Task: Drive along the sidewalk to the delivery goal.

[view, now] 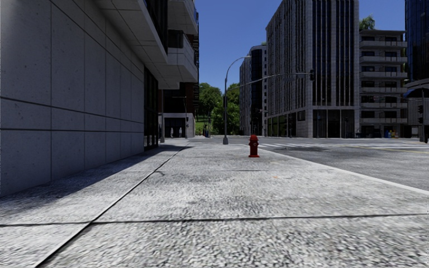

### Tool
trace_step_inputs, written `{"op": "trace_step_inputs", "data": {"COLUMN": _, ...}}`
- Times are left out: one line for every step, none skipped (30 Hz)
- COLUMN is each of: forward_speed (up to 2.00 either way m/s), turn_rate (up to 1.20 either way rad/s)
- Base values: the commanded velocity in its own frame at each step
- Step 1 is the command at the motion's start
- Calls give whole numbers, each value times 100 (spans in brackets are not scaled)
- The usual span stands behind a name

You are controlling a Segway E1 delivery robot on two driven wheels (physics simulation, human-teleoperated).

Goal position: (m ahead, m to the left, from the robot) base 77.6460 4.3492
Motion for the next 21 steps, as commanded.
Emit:
{"op": "trace_step_inputs", "data": {"forward_speed": 200, "turn_rate": 0}}
{"op": "trace_step_inputs", "data": {"forward_speed": 200, "turn_rate": 0}}
{"op": "trace_step_inputs", "data": {"forward_speed": 200, "turn_rate": 0}}
{"op": "trace_step_inputs", "data": {"forward_speed": 200, "turn_rate": 0}}
{"op": "trace_step_inputs", "data": {"forward_speed": 200, "turn_rate": 0}}
{"op": "trace_step_inputs", "data": {"forward_speed": 200, "turn_rate": 0}}
{"op": "trace_step_inputs", "data": {"forward_speed": 200, "turn_rate": 19}}
{"op": "trace_step_inputs", "data": {"forward_speed": 200, "turn_rate": 59}}
{"op": "trace_step_inputs", "data": {"forward_speed": 200, "turn_rate": 67}}
{"op": "trace_step_inputs", "data": {"forward_speed": 200, "turn_rate": 68}}
{"op": "trace_step_inputs", "data": {"forward_speed": 200, "turn_rate": 27}}
{"op": "trace_step_inputs", "data": {"forward_speed": 200, "turn_rate": 27}}
{"op": "trace_step_inputs", "data": {"forward_speed": 200, "turn_rate": 7}}
{"op": "trace_step_inputs", "data": {"forward_speed": 200, "turn_rate": 0}}
{"op": "trace_step_inputs", "data": {"forward_speed": 200, "turn_rate": 0}}
{"op": "trace_step_inputs", "data": {"forward_speed": 200, "turn_rate": 0}}
{"op": "trace_step_inputs", "data": {"forward_speed": 200, "turn_rate": 0}}
{"op": "trace_step_inputs", "data": {"forward_speed": 200, "turn_rate": 0}}
{"op": "trace_step_inputs", "data": {"forward_speed": 200, "turn_rate": 0}}
{"op": "trace_step_inputs", "data": {"forward_speed": 200, "turn_rate": 0}}
{"op": "trace_step_inputs", "data": {"forward_speed": 200, "turn_rate": 0}}
